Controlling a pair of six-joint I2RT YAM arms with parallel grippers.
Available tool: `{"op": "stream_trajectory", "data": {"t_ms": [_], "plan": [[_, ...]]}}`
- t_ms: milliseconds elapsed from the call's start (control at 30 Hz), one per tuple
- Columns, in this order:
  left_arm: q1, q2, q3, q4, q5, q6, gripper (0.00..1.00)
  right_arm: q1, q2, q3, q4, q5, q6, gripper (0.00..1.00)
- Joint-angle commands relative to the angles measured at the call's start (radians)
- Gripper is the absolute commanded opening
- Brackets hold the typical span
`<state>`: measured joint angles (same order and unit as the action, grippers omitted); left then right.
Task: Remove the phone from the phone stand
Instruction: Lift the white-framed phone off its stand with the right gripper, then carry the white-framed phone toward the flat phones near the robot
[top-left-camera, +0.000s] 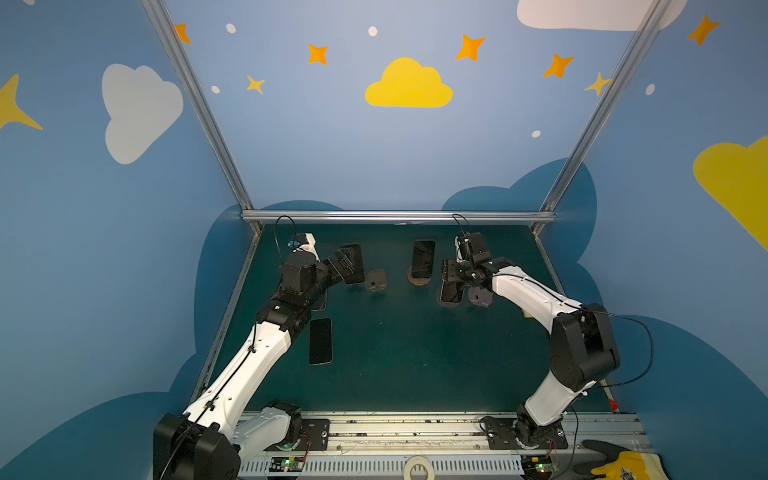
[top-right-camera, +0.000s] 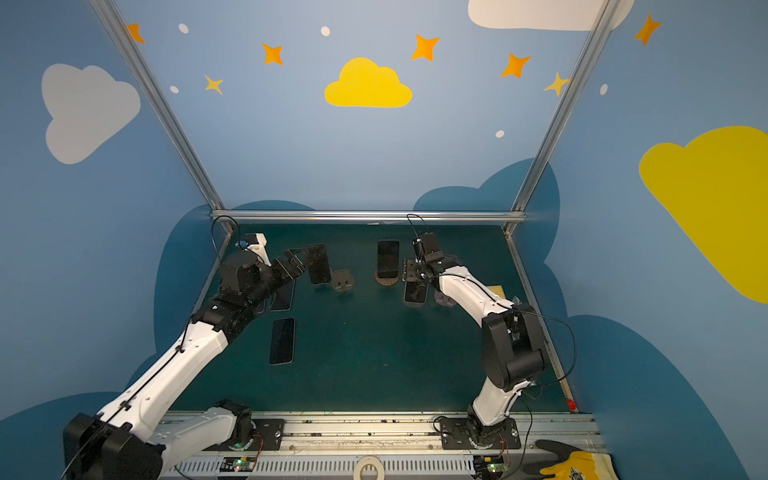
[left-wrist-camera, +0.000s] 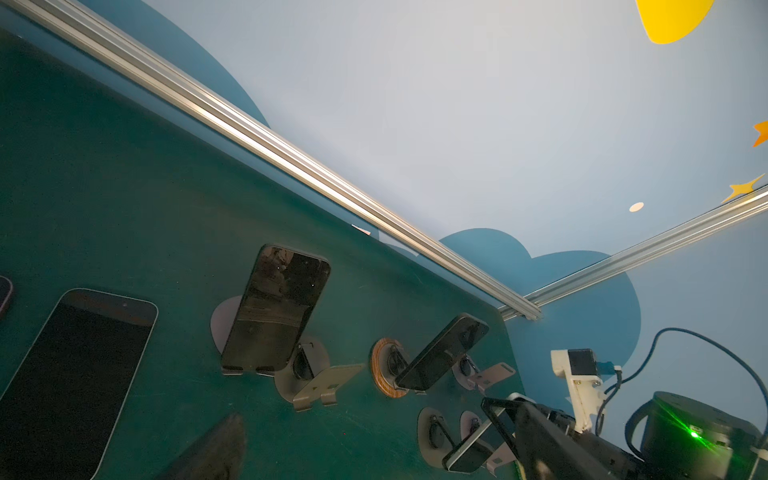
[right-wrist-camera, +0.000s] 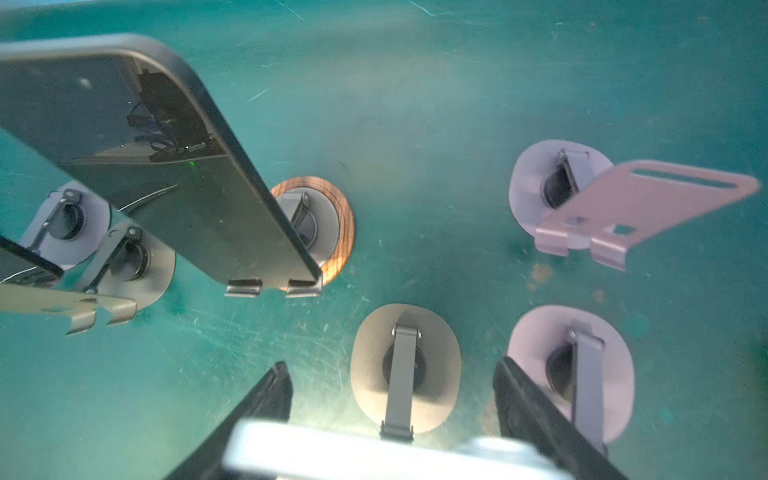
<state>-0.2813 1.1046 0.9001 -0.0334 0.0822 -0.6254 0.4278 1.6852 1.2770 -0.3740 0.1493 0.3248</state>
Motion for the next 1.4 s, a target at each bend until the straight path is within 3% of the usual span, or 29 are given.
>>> {"op": "stream_trajectory", "data": {"t_ms": [0, 367, 733, 967, 1200, 1367], "plan": [[0.005, -0.015, 0.002, 0.023, -0.001, 0.01, 1.0, -0.001, -0.095, 0.009, -0.012, 0.007, 0.016, 0.62], [0.005, -0.002, -0.002, 0.022, -0.016, 0.033, 1.0, 0.001, -0.259, -0.168, 0.221, 0.022, -0.037, 0.62], [0.006, -0.021, -0.002, -0.002, -0.095, 0.078, 1.0, 0.013, -0.367, -0.16, 0.158, 0.027, -0.036, 0.6], [0.008, -0.076, -0.028, -0.014, -0.247, 0.072, 1.0, 0.041, -0.447, -0.156, 0.125, 0.01, 0.011, 0.59], [0.01, -0.137, -0.06, -0.027, -0.424, 0.046, 1.0, 0.144, -0.507, -0.122, 0.033, 0.03, 0.054, 0.58], [0.014, -0.16, -0.073, -0.02, -0.474, 0.04, 1.0, 0.278, -0.545, -0.114, 0.0, 0.068, 0.102, 0.57]]}}
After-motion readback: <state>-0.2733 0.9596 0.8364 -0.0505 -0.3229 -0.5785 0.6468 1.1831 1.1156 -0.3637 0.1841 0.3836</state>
